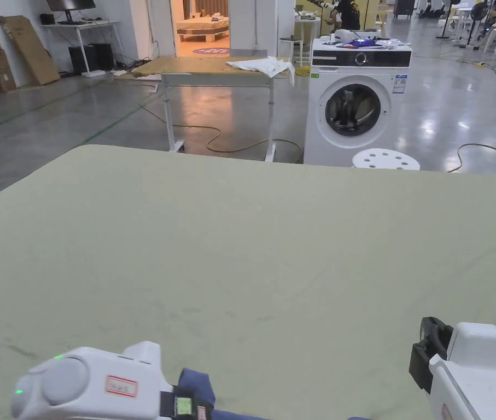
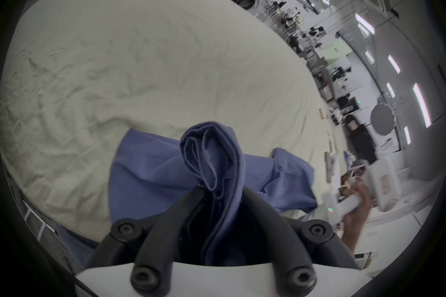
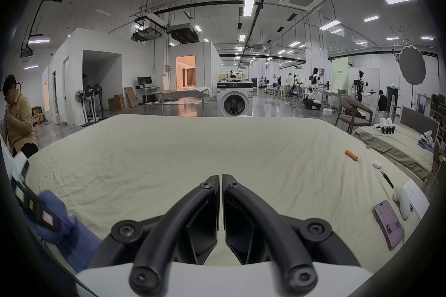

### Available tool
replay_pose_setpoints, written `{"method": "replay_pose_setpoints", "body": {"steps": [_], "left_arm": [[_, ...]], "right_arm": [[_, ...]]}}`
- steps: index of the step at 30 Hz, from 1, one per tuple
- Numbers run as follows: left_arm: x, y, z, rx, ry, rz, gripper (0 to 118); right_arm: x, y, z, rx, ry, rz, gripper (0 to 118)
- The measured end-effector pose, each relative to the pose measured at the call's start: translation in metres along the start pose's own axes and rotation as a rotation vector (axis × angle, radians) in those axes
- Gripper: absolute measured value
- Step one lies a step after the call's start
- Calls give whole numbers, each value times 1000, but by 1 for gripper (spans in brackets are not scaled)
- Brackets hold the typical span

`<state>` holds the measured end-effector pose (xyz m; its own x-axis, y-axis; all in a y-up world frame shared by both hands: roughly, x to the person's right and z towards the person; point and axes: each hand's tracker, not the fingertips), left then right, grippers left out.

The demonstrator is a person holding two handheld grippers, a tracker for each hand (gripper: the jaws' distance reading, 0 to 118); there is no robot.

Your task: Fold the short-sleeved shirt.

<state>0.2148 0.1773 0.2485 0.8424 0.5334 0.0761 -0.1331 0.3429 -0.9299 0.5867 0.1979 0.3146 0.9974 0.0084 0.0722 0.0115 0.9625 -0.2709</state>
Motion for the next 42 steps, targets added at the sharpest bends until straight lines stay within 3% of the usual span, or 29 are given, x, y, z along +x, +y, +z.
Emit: {"method": "replay_pose_setpoints", "body": {"steps": [6, 10, 12, 14, 15, 17, 19, 23, 25, 27, 42], "left_arm": [[15, -13, -63, -88, 146, -29, 12], [16, -18, -71, -87, 131, -30, 35], [17, -17, -66, -83, 88, -34, 40], [23, -16, -54, -83, 61, -42, 59], [25, -16, -46, -64, 42, -57, 59], [31, -14, -29, -30, 3, -106, 59], [29, -11, -13, 15, -42, -72, 55], [23, -6, 2, 60, -82, -61, 23], [21, -7, -5, 60, 2, -96, 20], [21, -12, -19, 18, 56, -120, 10], [31, -44, -106, -149, -102, -122, 5]], "right_arm": [[11, -4, 5, -17, -19, 1, 1], [15, -6, 6, -30, -30, 2, 1], [17, -7, 5, -36, -32, -3, 1], [18, -8, 5, -39, -34, -5, 1], [18, -7, 5, -39, -34, -5, 1], [18, -7, 6, -38, -32, -7, 1], [18, -7, 6, -37, -28, -9, 1], [16, -6, 6, -39, -21, -9, 1], [14, -7, 5, -43, -18, -12, 1], [13, -8, 4, -45, -14, -10, 1], [15, -12, 2, -66, -14, -3, 1]]}}
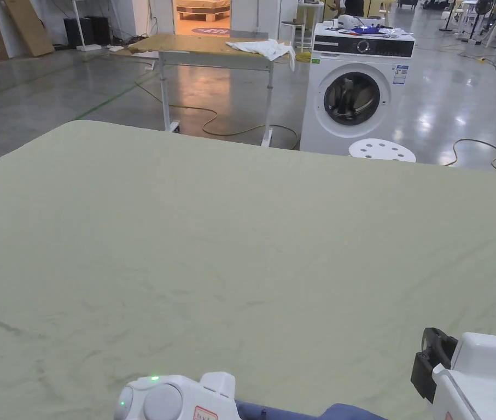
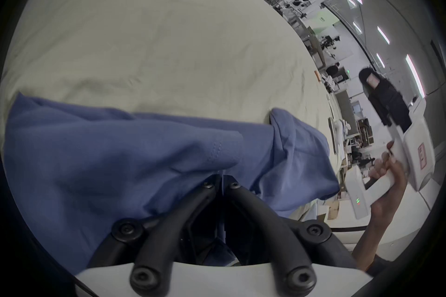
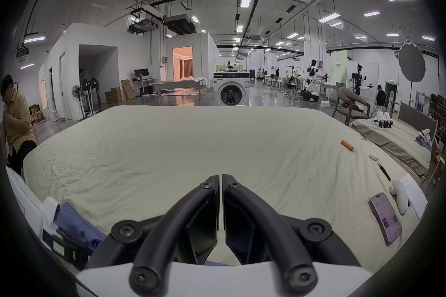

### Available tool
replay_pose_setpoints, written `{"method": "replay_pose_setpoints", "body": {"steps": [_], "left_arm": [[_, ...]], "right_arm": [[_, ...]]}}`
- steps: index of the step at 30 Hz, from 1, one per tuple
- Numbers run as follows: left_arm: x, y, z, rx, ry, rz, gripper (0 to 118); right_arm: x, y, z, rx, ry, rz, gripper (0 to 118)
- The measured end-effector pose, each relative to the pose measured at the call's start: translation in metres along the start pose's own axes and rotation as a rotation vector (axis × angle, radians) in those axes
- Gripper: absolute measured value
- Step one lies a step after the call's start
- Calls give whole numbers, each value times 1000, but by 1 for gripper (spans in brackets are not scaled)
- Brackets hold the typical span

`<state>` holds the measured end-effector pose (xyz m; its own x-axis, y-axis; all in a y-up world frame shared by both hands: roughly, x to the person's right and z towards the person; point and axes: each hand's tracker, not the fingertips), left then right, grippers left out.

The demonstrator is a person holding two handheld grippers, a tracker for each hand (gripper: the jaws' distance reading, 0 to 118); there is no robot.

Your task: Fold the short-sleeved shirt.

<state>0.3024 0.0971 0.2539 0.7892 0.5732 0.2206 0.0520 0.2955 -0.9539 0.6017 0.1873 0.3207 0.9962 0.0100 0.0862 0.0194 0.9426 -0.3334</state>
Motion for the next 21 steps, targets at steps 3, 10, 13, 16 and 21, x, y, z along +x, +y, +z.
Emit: {"method": "replay_pose_setpoints", "body": {"steps": [3, 10, 13, 16, 21], "left_arm": [[2, -4, 4, 23, 9, -14, 5], [-2, 3, 67, 160, -55, -34, 5], [-26, 9, 108, 240, -51, -3, 6], [-65, 14, 137, 285, -8, 29, 11], [-131, 9, 154, 235, -59, 134, 61]], "right_arm": [[0, 2, 1, 11, 1, -1, 1], [-5, 13, 6, 41, 21, 5, 1], [-8, 18, 7, 58, 33, 14, 1], [-10, 22, 9, 77, 45, 16, 1], [-12, 25, 10, 96, 55, 18, 1]]}}
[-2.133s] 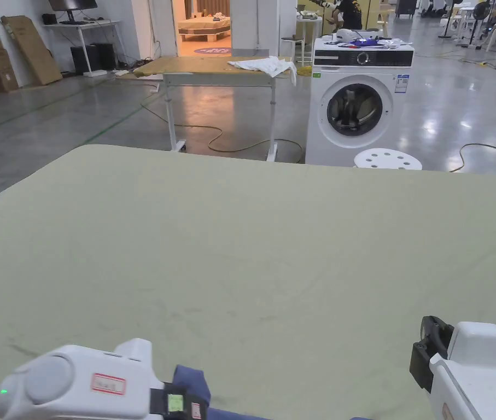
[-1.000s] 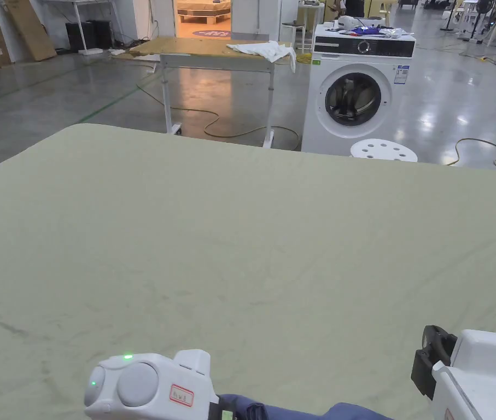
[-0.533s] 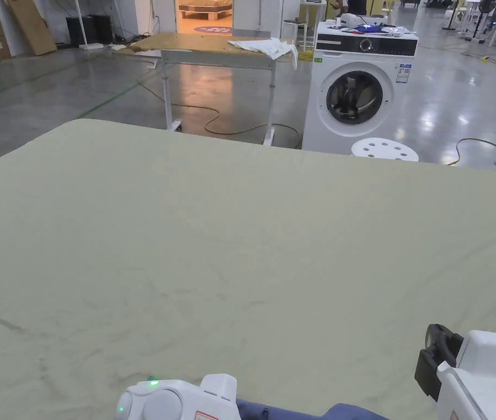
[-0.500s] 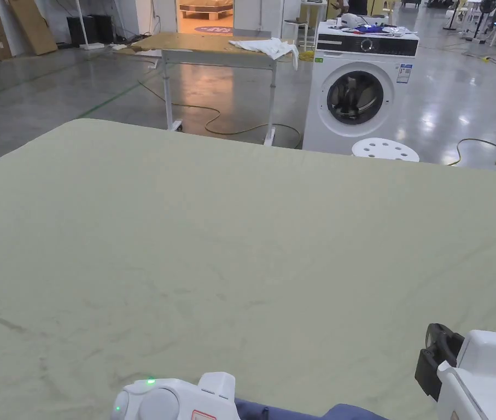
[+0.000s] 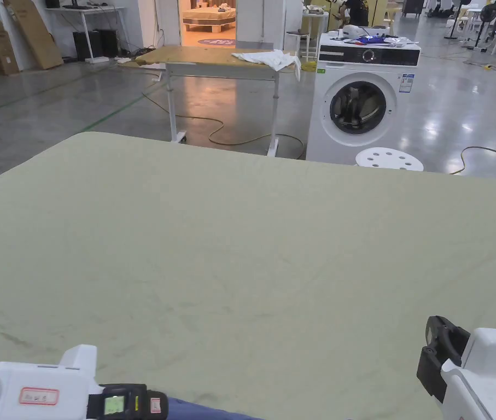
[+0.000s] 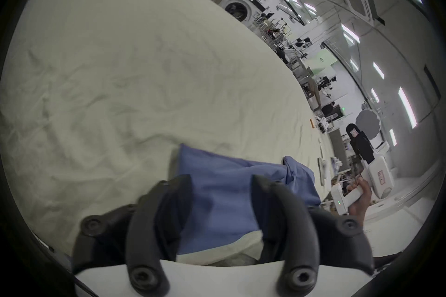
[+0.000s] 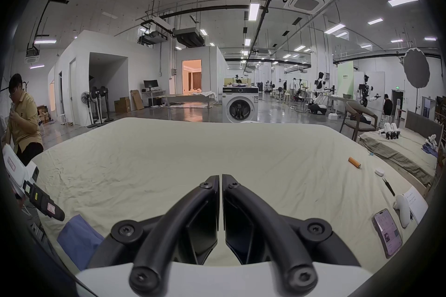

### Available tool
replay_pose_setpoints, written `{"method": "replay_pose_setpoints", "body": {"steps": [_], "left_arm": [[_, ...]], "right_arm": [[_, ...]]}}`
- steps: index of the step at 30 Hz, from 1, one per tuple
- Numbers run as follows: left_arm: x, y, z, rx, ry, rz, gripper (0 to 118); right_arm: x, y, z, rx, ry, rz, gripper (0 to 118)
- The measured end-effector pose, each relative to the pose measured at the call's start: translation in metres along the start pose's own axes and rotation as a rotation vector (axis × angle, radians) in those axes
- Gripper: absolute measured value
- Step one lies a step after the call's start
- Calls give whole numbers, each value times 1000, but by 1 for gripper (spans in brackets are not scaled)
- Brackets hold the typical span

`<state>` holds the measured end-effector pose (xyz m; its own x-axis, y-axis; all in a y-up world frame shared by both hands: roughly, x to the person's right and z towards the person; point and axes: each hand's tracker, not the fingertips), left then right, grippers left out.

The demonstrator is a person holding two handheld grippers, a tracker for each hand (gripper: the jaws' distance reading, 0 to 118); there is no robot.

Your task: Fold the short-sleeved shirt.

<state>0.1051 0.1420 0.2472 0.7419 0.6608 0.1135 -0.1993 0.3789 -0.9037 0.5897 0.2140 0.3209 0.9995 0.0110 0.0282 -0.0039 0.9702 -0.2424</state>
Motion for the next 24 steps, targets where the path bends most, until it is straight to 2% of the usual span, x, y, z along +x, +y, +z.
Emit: {"method": "replay_pose_setpoints", "body": {"steps": [2, 7, 10, 12, 13, 15, 16, 18, 22, 24], "left_arm": [[-27, -1, -4, -34, -51, 57, 67], [-68, -19, -36, -126, -185, 188, 66], [-73, -25, -47, -80, -371, 244, 67], [-71, -26, -58, -95, -379, 244, 65], [-68, -26, -61, -95, -378, 223, 61], [-61, -25, -66, -109, -298, 165, 26], [-59, -25, -68, -124, -255, 154, 17], [-58, -22, -62, -108, -286, 147, 13], [-33, -17, -42, -70, -209, 25, 9], [-20, -13, -31, -67, -183, 24, 9]], "right_arm": [[0, 1, -1, -1, 0, -4, 1], [-1, 0, -1, -3, -7, -18, 1], [0, -1, 0, -6, -10, -21, 1], [0, -2, 1, -10, -16, -18, 1], [0, -3, 1, -13, -16, -20, 1], [1, -3, 0, -19, -19, -24, 1], [1, -3, 0, -22, -20, -25, 1], [2, -3, 0, -27, -22, -27, 1], [2, -4, -1, -30, -23, -24, 1], [2, -3, -1, -34, -20, -24, 1]]}}
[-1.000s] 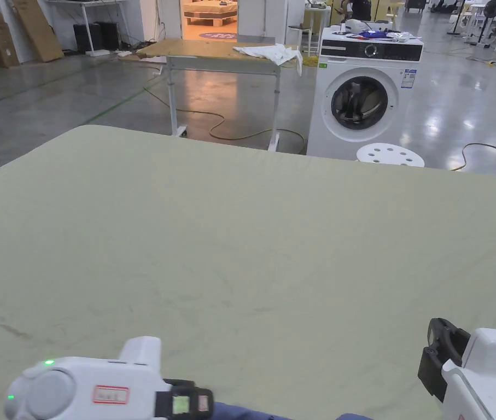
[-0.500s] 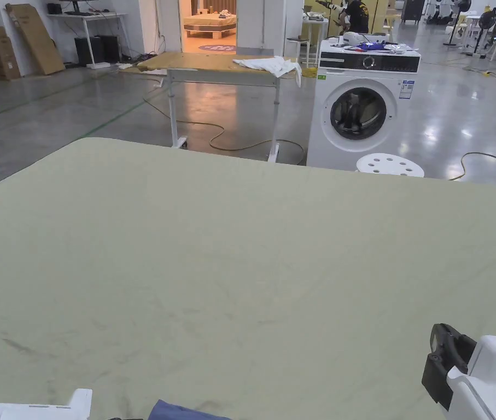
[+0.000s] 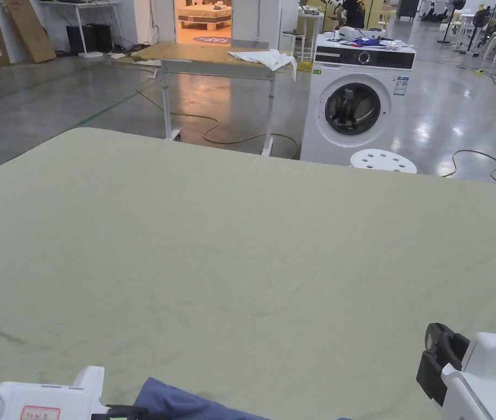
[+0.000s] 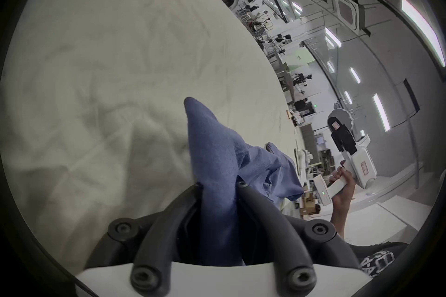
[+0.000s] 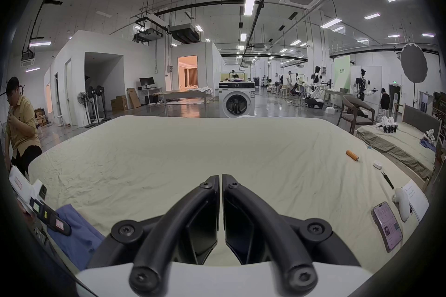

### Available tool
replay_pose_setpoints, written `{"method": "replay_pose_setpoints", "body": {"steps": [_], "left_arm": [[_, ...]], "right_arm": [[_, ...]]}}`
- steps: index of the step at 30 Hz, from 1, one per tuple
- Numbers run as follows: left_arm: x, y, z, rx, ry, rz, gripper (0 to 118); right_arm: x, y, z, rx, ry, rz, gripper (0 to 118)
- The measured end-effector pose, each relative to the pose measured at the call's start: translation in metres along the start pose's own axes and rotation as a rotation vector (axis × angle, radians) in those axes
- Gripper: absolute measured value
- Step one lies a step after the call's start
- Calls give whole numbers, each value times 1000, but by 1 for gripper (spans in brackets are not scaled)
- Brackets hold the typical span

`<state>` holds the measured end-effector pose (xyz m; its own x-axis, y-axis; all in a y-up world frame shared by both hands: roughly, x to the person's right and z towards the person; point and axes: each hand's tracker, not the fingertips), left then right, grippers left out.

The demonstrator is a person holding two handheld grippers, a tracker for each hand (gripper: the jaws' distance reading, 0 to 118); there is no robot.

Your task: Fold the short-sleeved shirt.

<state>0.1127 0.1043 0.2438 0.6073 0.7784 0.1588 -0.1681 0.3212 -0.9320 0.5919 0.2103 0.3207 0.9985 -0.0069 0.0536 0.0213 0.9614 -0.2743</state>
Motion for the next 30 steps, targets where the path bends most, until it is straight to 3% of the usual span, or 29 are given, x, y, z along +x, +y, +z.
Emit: {"method": "replay_pose_setpoints", "body": {"steps": [6, 10, 15, 30], "left_arm": [[45, 19, 62, 74, 208, -57, 9], [73, 29, 106, 126, 436, -131, 9], [110, 28, 106, 101, 623, -204, 9], [185, -13, -38, -121, 483, -341, 9]], "right_arm": [[1, 1, 0, 1, 7, 10, 1], [2, 1, -2, -2, 14, 10, 1], [0, -1, -3, -5, 25, 9, 1], [8, -7, 1, -22, 9, -9, 1]]}}
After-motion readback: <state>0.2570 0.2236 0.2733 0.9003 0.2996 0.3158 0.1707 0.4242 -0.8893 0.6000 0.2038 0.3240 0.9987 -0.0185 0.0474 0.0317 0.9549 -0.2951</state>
